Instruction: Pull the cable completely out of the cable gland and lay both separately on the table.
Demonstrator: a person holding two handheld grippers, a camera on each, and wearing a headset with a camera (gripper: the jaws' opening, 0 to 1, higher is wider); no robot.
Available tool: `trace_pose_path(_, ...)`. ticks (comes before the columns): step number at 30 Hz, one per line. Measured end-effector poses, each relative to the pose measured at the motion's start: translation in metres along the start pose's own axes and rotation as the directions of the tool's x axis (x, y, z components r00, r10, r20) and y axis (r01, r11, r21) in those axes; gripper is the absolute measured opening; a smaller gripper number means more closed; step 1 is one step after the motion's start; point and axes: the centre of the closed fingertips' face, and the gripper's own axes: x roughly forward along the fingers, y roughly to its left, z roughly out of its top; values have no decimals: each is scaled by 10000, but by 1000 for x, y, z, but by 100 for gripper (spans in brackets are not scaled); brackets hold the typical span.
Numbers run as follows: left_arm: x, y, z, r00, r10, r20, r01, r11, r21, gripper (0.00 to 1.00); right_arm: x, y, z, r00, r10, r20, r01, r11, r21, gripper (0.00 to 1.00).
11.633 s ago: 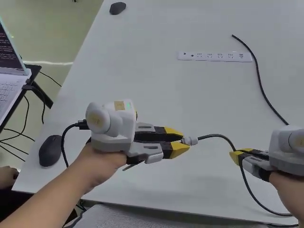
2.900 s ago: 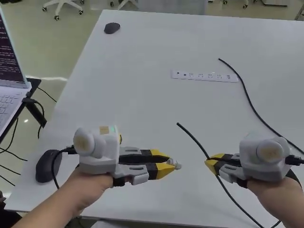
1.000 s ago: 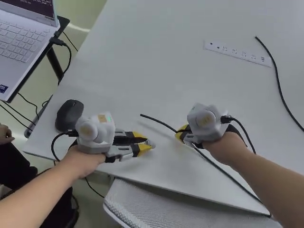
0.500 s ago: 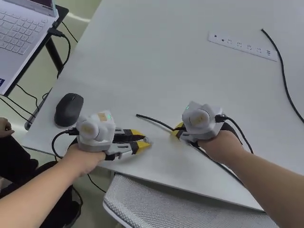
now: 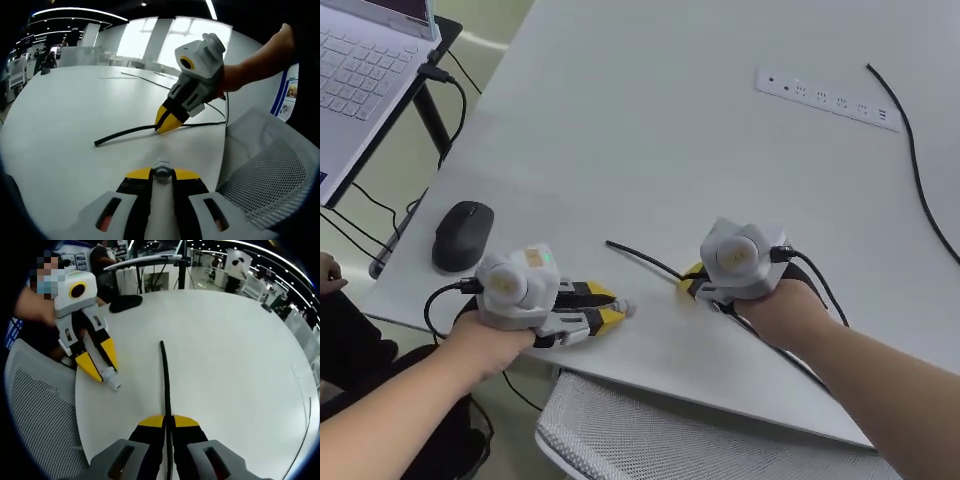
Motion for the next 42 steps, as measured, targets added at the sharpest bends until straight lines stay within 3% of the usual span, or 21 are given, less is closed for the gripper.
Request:
trace_pose_path(7, 1, 0, 0, 9993, 197, -307, -187, 9993, 309, 16, 0, 0, 0, 10000, -37, -25, 37, 9998, -185, 0)
trace_pose_path(13, 1, 1, -4, 9988, 211, -445, -209, 9998, 70, 16, 0, 2, -1, 10000, -74, -41, 73, 9998, -191, 2)
trace_pose_path(26, 0, 4, -3, 9993, 281, -252, -289, 9992, -287, 20, -2, 1, -2, 9995, -302, -127, 298, 9992, -271, 5)
trace_pose_path(30, 0, 3, -3, 9993, 250, -266, -256, 9994, -242, 22, -4, -1, 3, 9990, -421, 117, 422, 9991, -90, 7)
trace_pose_path(40, -3, 2, 2, 9987, 358, -354, -373, 9984, -428, 33, -27, -11, 4, 9960, -824, 345, 820, 9965, 133, 21)
trace_pose_path(42, -5, 2, 3, 9987, 386, -338, -405, 9976, -558, 39, -34, -14, 6, 9940, -941, 553, 901, 9934, 711, 25)
